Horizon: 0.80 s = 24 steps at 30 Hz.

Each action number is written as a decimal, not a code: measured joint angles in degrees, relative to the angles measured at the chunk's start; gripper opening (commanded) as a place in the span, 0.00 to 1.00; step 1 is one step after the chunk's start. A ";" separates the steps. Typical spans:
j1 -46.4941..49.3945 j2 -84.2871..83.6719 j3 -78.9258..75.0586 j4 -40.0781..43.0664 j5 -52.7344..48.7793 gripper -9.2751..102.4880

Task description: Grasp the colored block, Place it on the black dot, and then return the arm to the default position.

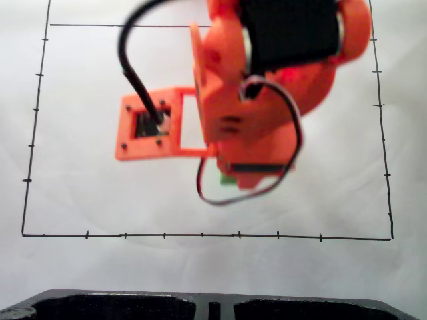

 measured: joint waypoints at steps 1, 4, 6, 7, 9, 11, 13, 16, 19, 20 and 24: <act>0.53 1.49 1.32 0.26 -1.05 0.21; 2.20 4.92 5.19 1.41 -3.78 0.22; 3.08 6.59 7.73 1.76 -4.83 0.22; 3.69 7.56 9.05 1.76 -6.06 0.22; 4.75 8.96 11.43 1.76 -7.12 0.23; 5.54 9.76 13.45 1.76 -8.00 0.23; 5.62 9.84 14.85 1.76 -8.44 0.23; 5.45 9.84 15.47 1.58 -9.14 0.24; 5.54 9.84 15.91 1.14 -9.67 0.24; 5.54 9.84 15.91 1.05 -9.84 0.25; 5.54 9.23 15.91 -0.18 -10.11 0.26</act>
